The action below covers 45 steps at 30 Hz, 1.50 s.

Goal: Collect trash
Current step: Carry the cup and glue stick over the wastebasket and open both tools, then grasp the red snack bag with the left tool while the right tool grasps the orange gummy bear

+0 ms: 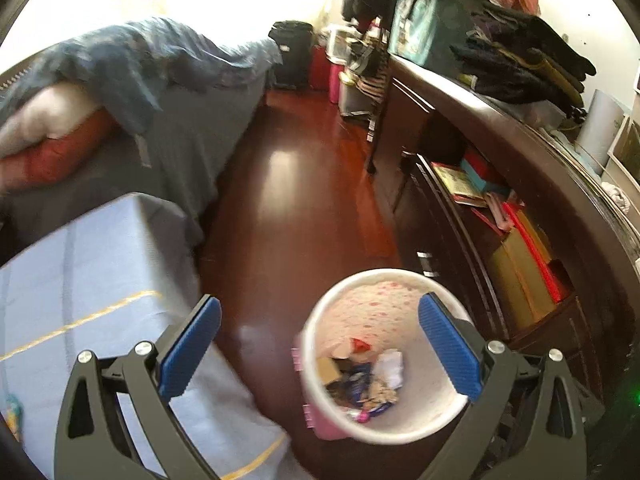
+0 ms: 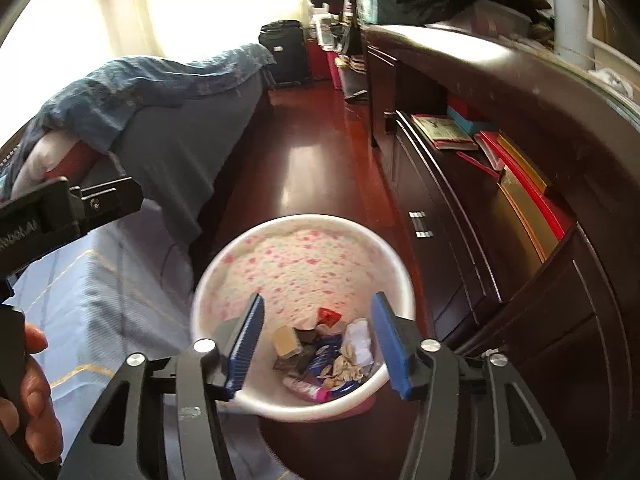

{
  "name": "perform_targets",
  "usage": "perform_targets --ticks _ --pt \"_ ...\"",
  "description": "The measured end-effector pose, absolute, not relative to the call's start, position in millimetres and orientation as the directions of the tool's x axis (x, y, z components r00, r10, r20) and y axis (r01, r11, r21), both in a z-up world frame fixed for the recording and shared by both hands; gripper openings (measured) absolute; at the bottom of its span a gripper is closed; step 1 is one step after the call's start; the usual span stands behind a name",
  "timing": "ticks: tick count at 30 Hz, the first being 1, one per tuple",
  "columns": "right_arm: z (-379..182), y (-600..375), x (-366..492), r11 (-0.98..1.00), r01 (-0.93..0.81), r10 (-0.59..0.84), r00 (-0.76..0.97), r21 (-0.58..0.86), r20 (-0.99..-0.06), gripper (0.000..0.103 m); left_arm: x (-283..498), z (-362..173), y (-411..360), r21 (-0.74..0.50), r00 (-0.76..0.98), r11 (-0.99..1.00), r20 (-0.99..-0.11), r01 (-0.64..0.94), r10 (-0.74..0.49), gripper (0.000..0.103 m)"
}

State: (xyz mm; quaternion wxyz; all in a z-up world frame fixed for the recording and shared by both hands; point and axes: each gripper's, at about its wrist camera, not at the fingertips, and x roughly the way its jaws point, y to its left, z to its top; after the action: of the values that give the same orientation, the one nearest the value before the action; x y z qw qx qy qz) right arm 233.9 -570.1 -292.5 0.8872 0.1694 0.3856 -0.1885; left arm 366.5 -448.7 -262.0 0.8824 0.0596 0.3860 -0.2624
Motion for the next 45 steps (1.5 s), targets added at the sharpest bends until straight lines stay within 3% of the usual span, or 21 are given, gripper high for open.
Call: perform_targets --ticks 6,22,36,39,44,45 --pt "-266.0 -513.1 228.9 0.927 0.337 -0.119 0.676 0.163 -0.727 0.072 347.6 -237.1 -379.8 -0.037 0.644 0.914 -0.699 0.404 -0.312 0.099" --pt "-242.0 -351.6 232.8 0.988 -0.043 0.138 0.673 0.148 -0.726 0.078 324.4 -249.7 -146.8 0.001 0.645 1.000 -0.764 0.009 -0.005 0.099" --pt "-247.4 -273.3 235.2 0.980 -0.162 0.190 0.627 0.112 -0.756 0.079 335.7 -303.3 -69.7 -0.020 0.537 0.994 -0.843 -0.103 0.039 0.098" --pt "-250.2 -262.9 237.9 0.980 -0.172 0.189 0.618 0.103 -0.763 0.079 337.3 -306.0 -66.3 0.015 0.548 0.995 -0.834 -0.100 0.068 0.090" --pt "-256.7 -242.1 246.4 0.976 -0.197 0.197 0.604 0.095 -0.773 0.079 333.3 -300.7 -60.2 0.017 0.574 0.996 -0.817 -0.082 0.061 0.051" --pt "-258.2 -236.9 247.8 0.974 -0.206 0.202 0.600 0.095 -0.774 0.079 332.0 -299.6 -57.1 0.007 0.576 0.996 -0.816 -0.086 0.056 0.048"
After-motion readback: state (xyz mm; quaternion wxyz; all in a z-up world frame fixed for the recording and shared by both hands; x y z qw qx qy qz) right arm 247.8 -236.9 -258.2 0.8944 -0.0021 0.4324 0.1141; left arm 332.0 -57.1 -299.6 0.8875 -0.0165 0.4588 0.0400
